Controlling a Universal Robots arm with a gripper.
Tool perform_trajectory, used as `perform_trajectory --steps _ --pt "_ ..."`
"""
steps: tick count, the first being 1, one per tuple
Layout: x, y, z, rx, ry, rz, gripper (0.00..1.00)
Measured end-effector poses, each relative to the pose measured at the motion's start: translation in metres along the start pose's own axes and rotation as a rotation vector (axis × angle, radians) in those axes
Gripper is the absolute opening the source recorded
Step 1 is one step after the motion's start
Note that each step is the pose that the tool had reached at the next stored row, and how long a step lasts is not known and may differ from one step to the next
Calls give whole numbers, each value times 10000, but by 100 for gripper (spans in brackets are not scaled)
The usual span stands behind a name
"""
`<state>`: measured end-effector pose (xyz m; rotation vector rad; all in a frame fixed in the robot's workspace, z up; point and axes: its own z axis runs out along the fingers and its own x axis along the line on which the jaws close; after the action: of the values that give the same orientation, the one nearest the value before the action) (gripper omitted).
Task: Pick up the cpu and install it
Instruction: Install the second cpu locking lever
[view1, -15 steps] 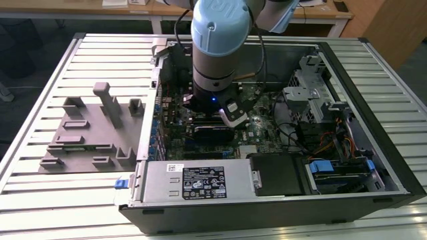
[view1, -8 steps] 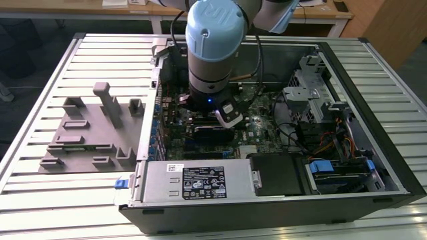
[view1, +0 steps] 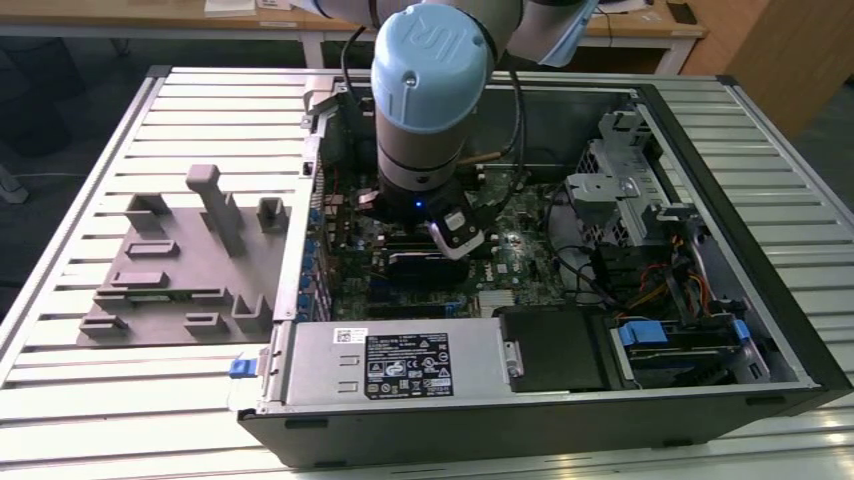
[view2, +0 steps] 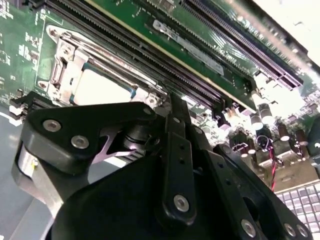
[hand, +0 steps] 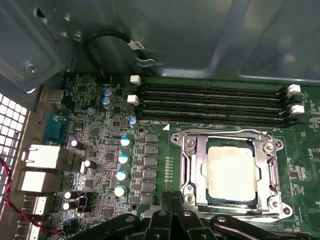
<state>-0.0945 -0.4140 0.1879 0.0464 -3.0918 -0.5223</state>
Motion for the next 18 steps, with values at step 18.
perform_trajectory --steps 18 --pt "-1 101 -289 30 -9 5 11"
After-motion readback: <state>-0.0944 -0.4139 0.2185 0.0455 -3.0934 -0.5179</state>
